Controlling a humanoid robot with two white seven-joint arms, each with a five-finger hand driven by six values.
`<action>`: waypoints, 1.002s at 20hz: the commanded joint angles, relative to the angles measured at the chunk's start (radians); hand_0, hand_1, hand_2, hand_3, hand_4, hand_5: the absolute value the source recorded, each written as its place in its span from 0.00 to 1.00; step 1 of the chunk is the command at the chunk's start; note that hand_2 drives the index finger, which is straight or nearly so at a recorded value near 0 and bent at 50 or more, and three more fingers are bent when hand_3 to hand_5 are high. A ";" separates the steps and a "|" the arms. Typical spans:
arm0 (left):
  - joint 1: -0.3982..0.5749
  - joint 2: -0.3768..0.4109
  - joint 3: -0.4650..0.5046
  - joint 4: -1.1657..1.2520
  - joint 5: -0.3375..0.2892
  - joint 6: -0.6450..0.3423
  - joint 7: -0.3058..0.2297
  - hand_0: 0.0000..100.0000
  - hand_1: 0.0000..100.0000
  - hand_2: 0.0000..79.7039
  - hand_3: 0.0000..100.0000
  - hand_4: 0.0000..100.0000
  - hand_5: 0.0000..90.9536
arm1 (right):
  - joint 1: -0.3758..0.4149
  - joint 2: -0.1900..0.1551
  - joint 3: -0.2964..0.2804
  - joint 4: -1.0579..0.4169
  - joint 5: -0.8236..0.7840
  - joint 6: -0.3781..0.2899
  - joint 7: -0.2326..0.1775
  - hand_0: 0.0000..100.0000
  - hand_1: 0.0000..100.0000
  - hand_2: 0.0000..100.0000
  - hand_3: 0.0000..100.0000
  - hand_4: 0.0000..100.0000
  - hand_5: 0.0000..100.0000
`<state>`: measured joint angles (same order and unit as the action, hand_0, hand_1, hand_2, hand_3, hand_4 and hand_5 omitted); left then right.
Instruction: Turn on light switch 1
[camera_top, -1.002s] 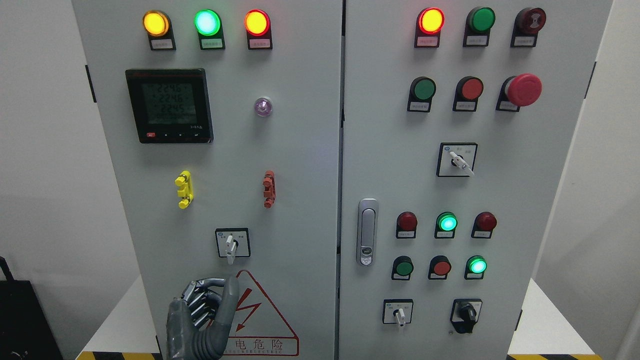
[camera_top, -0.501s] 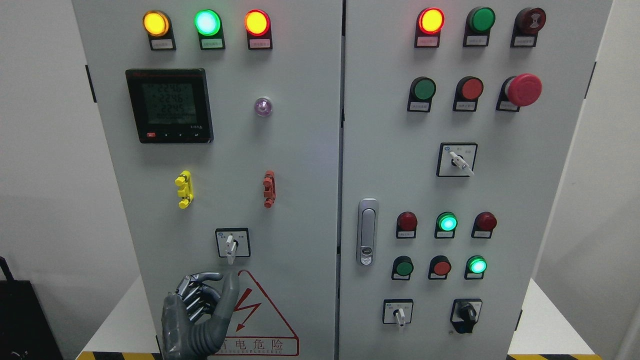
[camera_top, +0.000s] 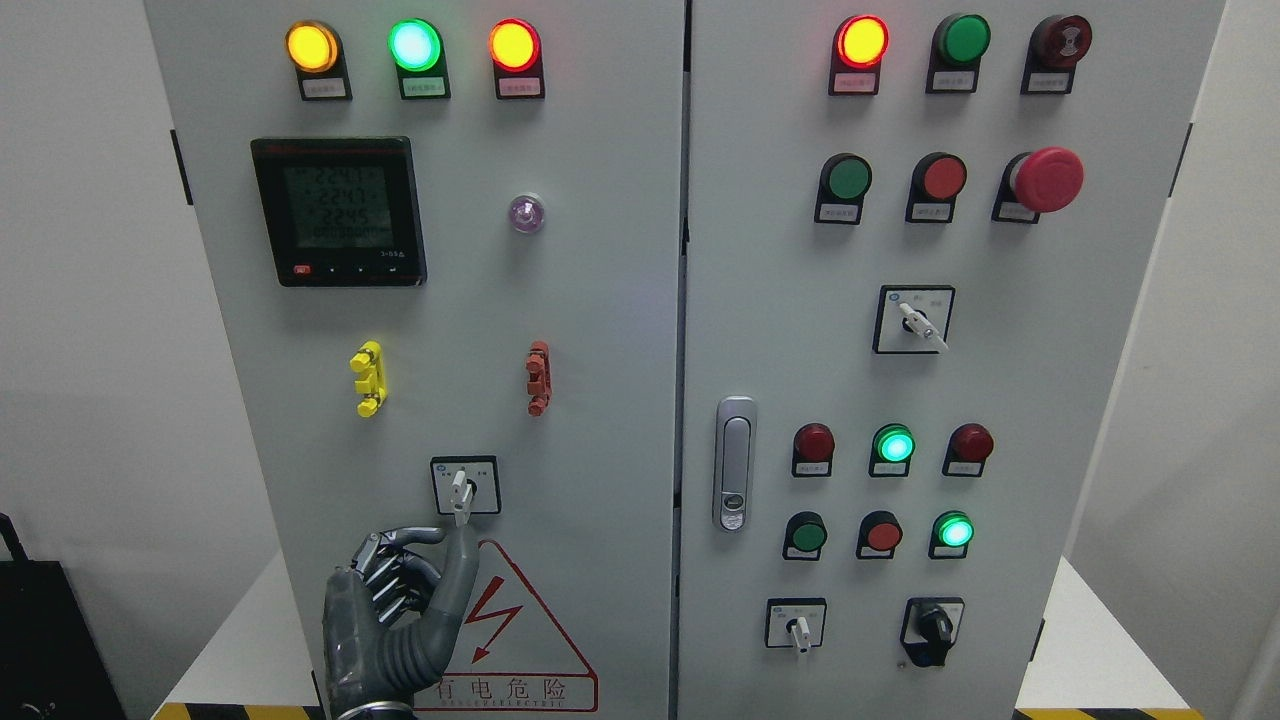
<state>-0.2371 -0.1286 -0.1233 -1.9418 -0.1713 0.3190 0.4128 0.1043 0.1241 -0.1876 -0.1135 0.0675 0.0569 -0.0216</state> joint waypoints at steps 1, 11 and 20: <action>-0.016 -0.005 -0.007 0.000 -0.002 0.008 0.014 0.12 0.56 0.62 0.86 0.90 0.93 | 0.000 0.000 -0.001 0.000 0.000 0.000 -0.001 0.00 0.00 0.00 0.00 0.00 0.00; -0.040 -0.006 -0.007 0.000 -0.002 0.048 0.018 0.13 0.56 0.65 0.88 0.90 0.93 | 0.000 0.000 0.000 0.000 0.000 0.000 -0.001 0.00 0.00 0.00 0.00 0.00 0.00; -0.048 -0.009 -0.009 0.001 -0.002 0.058 0.018 0.13 0.56 0.66 0.90 0.91 0.94 | 0.000 0.000 -0.001 0.000 0.000 0.000 0.000 0.00 0.00 0.00 0.00 0.00 0.00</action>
<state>-0.2789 -0.1347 -0.1298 -1.9416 -0.1732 0.3758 0.4355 0.1043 0.1241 -0.1878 -0.1135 0.0675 0.0568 -0.0221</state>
